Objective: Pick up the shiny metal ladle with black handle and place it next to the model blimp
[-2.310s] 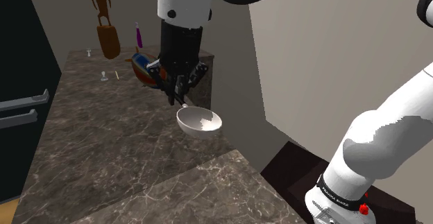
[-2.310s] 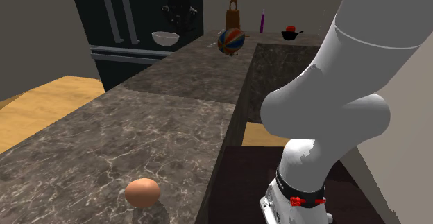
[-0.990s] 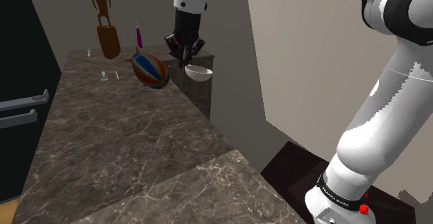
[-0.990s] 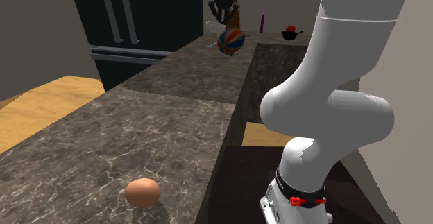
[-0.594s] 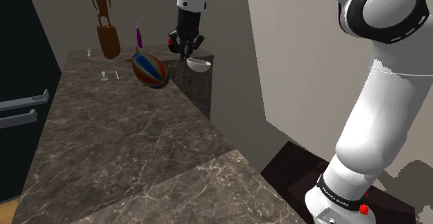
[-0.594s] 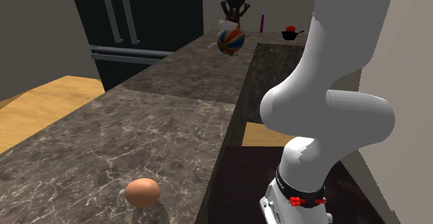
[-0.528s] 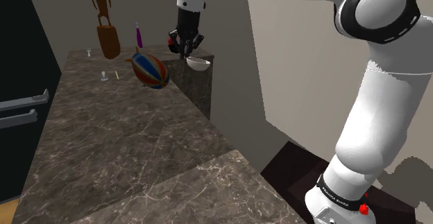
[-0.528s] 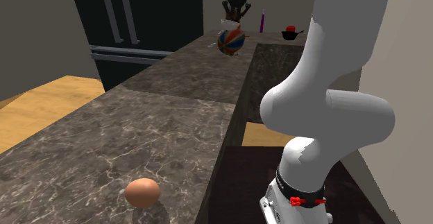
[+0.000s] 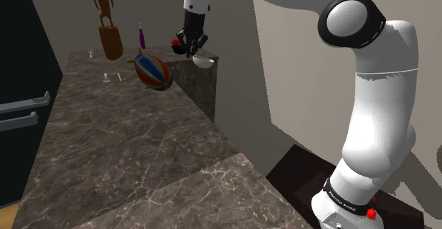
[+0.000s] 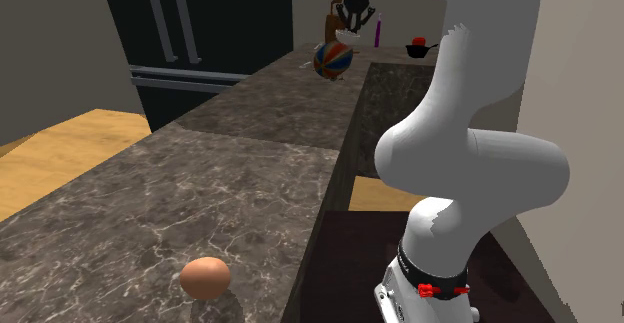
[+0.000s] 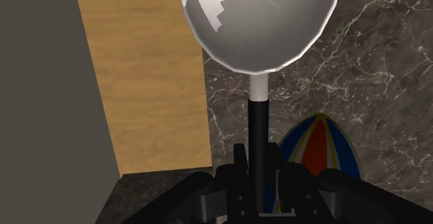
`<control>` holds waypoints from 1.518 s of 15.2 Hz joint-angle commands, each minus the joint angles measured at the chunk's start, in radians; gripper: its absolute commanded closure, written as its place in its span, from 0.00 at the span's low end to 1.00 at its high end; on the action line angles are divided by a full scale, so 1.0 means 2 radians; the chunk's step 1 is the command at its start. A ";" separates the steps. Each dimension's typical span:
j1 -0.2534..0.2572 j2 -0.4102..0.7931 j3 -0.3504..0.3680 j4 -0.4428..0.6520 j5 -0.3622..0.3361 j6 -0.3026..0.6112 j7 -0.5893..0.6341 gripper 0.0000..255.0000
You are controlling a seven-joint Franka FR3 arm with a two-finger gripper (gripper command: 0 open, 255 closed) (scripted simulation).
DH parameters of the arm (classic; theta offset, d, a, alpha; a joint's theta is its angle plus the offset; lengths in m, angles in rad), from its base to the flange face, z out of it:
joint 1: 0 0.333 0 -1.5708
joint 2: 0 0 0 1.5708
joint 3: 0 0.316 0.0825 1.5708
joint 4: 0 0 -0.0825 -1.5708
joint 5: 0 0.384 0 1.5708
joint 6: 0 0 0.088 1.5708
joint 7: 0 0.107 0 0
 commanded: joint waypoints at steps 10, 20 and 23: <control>-0.012 -0.012 -0.002 -0.091 0.005 0.079 -0.003 1.00; -0.016 -0.010 -0.004 -0.156 0.003 0.146 -0.003 1.00; -0.017 -0.007 -0.005 -0.172 0.002 0.165 -0.002 1.00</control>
